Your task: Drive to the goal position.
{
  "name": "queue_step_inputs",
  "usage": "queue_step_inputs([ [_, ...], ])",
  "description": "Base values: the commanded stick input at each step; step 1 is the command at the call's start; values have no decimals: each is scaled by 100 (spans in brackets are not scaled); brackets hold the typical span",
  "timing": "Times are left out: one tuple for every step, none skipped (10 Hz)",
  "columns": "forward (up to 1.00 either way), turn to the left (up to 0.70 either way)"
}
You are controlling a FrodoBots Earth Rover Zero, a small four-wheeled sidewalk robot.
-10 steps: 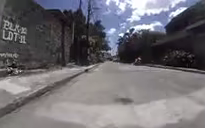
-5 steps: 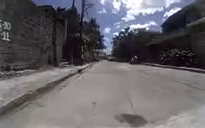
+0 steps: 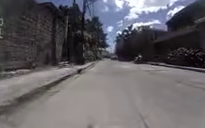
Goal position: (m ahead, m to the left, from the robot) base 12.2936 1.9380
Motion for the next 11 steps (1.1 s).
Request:
queue_step_inputs([
  [100, 10],
  [100, -36],
  [100, -40],
  [100, -40],
  [100, -40],
  [100, -40],
  [100, -37],
  [100, -32],
  [100, -3],
  [100, 0],
  [100, 0],
])
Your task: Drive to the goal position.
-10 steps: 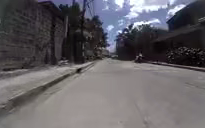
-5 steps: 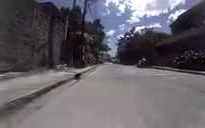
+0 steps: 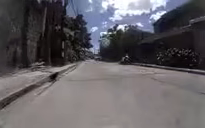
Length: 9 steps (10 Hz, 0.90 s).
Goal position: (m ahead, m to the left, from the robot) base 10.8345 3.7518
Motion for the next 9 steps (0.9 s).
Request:
queue_step_inputs([
  [100, 0],
  [100, 0],
  [100, 0],
  [100, 0],
  [100, 0],
  [100, 0],
  [100, 0],
  [100, 0],
  [100, 0],
])
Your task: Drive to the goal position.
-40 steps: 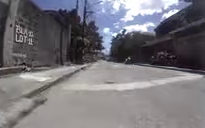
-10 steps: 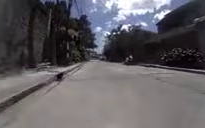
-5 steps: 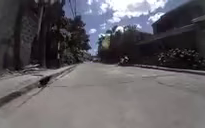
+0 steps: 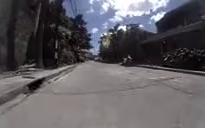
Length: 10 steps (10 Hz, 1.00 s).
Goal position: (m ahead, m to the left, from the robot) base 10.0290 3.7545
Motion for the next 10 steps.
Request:
queue_step_inputs([
  [100, 0],
  [100, 0],
  [100, 0],
  [100, 0],
  [100, 0],
  [100, 0],
  [100, 0],
  [100, 0],
  [100, 0],
  [100, 0],
])
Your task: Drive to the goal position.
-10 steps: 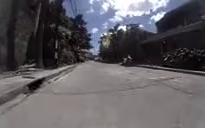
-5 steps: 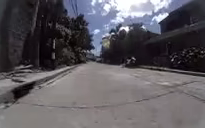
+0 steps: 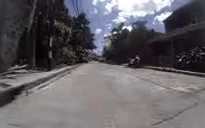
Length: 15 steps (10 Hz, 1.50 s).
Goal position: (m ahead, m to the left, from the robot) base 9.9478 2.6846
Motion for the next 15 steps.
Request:
queue_step_inputs([
  [100, 0],
  [100, 0],
  [100, 0],
  [100, 0],
  [100, 0],
  [100, 11],
  [100, 16],
  [100, 11],
  [100, 6],
  [100, 2],
  [100, 1],
  [100, 11],
  [100, 12],
  [100, 3],
  [100, 2],
])
